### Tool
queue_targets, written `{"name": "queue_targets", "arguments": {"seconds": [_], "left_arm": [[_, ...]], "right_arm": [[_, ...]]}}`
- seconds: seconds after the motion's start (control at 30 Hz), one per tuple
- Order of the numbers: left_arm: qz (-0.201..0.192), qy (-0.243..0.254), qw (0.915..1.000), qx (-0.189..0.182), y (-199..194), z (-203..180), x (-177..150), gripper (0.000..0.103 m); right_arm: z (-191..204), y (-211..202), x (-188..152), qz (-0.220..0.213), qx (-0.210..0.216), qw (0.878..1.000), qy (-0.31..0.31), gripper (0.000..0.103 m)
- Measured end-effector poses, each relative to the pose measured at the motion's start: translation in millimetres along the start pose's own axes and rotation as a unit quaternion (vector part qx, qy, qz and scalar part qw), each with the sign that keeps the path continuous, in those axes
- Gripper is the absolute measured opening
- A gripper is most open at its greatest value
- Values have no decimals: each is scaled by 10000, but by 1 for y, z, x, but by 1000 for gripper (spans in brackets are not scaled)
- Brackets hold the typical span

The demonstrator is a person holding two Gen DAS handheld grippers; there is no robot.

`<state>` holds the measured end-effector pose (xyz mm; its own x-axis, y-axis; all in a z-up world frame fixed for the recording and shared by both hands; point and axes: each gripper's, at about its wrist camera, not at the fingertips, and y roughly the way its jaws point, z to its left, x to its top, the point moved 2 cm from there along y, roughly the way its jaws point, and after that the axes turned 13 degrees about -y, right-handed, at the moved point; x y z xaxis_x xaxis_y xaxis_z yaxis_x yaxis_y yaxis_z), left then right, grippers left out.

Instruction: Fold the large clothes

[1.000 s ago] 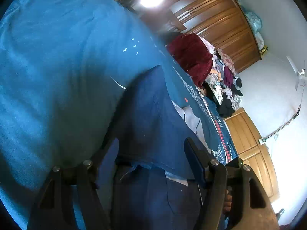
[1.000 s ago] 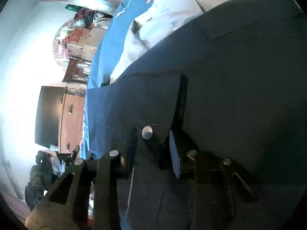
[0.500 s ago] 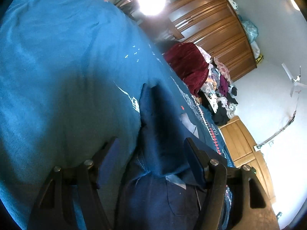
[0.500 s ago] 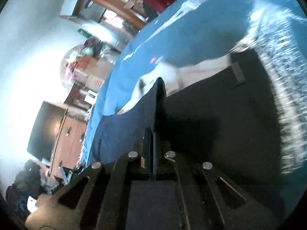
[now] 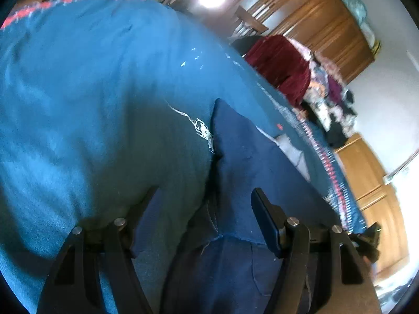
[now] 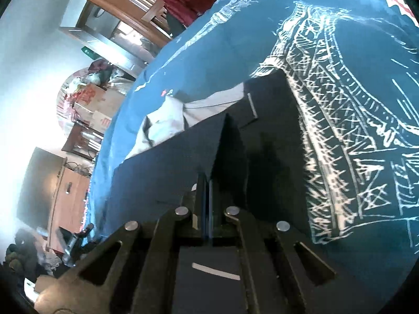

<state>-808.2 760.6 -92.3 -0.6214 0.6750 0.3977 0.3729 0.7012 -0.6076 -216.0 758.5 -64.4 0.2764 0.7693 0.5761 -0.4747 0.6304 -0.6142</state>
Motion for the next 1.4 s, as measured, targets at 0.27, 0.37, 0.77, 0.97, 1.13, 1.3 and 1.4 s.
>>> {"name": "queue_targets", "arguments": {"seconds": [0.27,0.37,0.77,0.97,1.13,1.3,1.4], "left_arm": [[290,1681,9845,411,21,-87,-21,75],[1043,1604,9779,842,70,-73,-31,76],[1219,863,9882,329,-12,-17,-13,74],[1593,566,9856,-27,-87,25,-42,78],[1942,407,9797,-286,-123,47,-77,78],[2154,363,9746,-497,-144,60,-103,78],[2193,323,9732,-617,-156,62,-109,78]], "right_arm": [[23,-28,7,-390,-1253,9875,-871,12],[46,-2,-6,19,-474,9922,-1153,15],[-26,-52,-61,858,-694,9925,-521,0],[-15,-155,-152,1169,-660,9899,-447,58],[-23,-176,-217,1392,-116,9902,26,53],[-17,-174,-223,1369,107,9905,-13,52],[0,-171,-226,1582,334,9865,-243,52]]}}
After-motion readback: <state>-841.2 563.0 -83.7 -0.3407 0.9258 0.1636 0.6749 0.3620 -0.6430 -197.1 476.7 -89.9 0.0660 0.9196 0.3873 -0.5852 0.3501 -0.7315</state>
